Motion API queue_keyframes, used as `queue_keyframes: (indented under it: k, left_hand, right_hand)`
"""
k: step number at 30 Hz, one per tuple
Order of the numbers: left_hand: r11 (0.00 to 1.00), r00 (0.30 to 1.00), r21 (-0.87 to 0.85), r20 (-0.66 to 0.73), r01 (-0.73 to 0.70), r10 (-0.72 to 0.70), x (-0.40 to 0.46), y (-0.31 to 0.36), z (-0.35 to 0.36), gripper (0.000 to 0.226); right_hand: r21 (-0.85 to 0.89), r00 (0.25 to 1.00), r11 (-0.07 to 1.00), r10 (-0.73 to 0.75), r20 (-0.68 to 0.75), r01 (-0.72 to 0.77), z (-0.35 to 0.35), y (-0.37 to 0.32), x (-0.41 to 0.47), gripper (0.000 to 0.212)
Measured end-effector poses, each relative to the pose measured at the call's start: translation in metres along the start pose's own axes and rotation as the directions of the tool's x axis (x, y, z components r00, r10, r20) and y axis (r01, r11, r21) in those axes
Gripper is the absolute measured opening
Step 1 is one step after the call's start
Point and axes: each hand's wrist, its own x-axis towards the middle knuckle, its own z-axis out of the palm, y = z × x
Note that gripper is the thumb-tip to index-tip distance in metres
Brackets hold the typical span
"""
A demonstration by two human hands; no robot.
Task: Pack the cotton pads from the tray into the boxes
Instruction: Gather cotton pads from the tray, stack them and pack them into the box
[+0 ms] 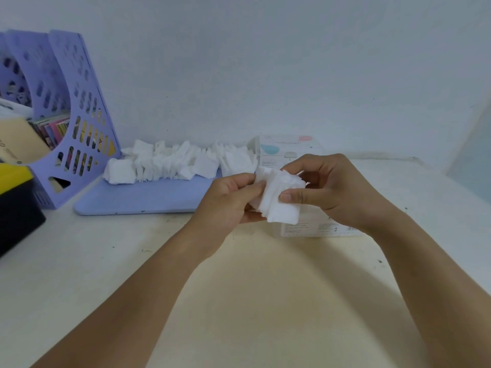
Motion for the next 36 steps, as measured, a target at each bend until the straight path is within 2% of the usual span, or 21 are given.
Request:
queue_keyframes:
  k: [4, 7, 10, 13, 17, 22, 27, 31, 36]
  left_hand:
    - [1.0, 1.0, -0.014, 0.012, 0.017, -0.017, 0.001, -0.0034, -0.0006, 0.021]
    - [0.999, 1.0, -0.049, 0.019, 0.008, -0.007, 0.0008, -0.0049, 0.0005, 0.022]
    - [0.999, 1.0, -0.051, 0.027, 0.006, -0.005, 0.0004, -0.0069, 0.0024, 0.022]
    - [0.998, 1.0, -0.054, 0.0, 0.029, -0.029, 0.0017, -0.0074, 0.002, 0.025]
    - [0.999, 0.999, -0.05, 0.029, 0.021, -0.019, 0.0011, -0.0058, 0.0007, 0.023]
    - [0.995, 0.999, -0.095, 0.046, 0.032, -0.028, 0.0022, -0.0051, -0.0008, 0.021]
    - [0.981, 0.997, -0.181, 0.049, 0.068, -0.06, 0.0028, -0.0035, -0.0015, 0.051]
    - [0.991, 0.998, -0.123, 0.034, 0.06, -0.056, 0.0024, -0.005, -0.0001, 0.023]
    - [0.998, 0.999, 0.055, 0.023, -0.043, 0.041, -0.0006, -0.0073, 0.0042, 0.021]
  right_hand:
    - [-0.002, 0.999, 1.0, -0.014, -0.041, 0.014, 0.0046, 0.0018, 0.0011, 0.029]
    - [0.089, 0.999, 0.996, 0.015, -0.04, -0.011, 0.0025, 0.0039, 0.0012, 0.033]
    - [0.139, 0.999, 0.989, 0.053, -0.005, -0.052, 0.0003, 0.0033, 0.0002, 0.026]
    - [0.032, 0.999, 0.999, 0.031, -0.028, -0.03, 0.0028, 0.0058, 0.0019, 0.022]
    - [-0.107, 0.997, 0.992, -0.076, -0.031, 0.073, 0.0042, 0.0083, 0.0027, 0.048]
    - [-0.237, 0.971, 0.951, -0.225, -0.084, 0.2, 0.0072, 0.0054, 0.0027, 0.039]
    - [-0.21, 0.948, 0.948, -0.276, -0.161, 0.24, 0.008, 0.0035, 0.0033, 0.034]
    - [-0.153, 0.959, 0.964, -0.239, -0.15, 0.217, 0.0064, 0.0026, 0.0031, 0.032]
    - [-0.167, 0.987, 0.977, -0.148, -0.068, 0.135, 0.0032, 0.0064, 0.0038, 0.027]
